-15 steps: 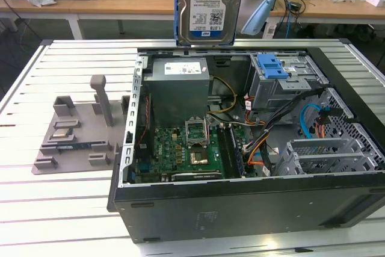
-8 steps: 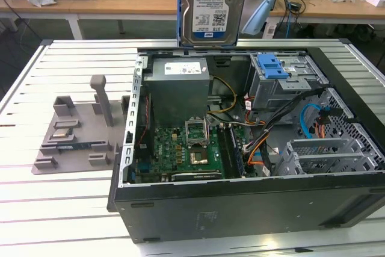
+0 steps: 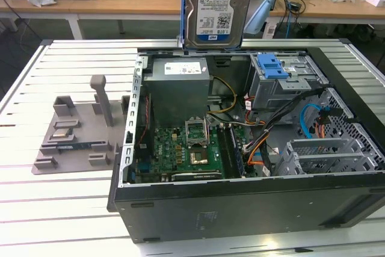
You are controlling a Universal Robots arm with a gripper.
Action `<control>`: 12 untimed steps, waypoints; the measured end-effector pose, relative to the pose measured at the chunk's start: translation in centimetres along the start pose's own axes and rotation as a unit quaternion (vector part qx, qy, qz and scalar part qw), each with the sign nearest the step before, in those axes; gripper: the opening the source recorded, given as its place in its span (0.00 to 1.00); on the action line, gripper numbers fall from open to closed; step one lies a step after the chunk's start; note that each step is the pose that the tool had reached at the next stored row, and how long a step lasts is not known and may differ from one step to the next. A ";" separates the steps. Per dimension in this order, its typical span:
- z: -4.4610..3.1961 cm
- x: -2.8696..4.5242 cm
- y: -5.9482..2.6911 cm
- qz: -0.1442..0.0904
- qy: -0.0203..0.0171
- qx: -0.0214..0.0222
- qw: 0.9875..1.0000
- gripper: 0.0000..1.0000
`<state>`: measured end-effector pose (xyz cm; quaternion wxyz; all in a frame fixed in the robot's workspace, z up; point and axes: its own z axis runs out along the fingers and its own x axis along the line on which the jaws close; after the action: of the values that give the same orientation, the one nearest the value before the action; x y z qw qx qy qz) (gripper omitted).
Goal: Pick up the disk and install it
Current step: 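Pick up the disk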
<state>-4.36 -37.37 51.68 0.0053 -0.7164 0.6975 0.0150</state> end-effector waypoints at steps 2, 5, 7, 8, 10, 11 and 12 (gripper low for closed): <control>0.00 0.20 -0.06 0.000 0.000 0.000 1.000 0.37; -0.01 0.66 -0.15 0.000 0.000 0.000 1.000 0.37; -0.01 1.00 -0.18 0.000 0.000 0.000 1.000 0.37; -0.01 1.35 -0.20 0.000 0.000 0.000 1.000 0.37; -0.02 1.77 -0.22 0.000 0.000 0.000 1.000 0.37; -0.02 2.10 -0.23 0.000 0.000 0.000 1.000 0.37; -0.03 2.29 -0.23 0.000 0.000 0.000 1.000 0.37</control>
<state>-4.07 -39.65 51.64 0.0053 -0.7164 0.6975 0.0150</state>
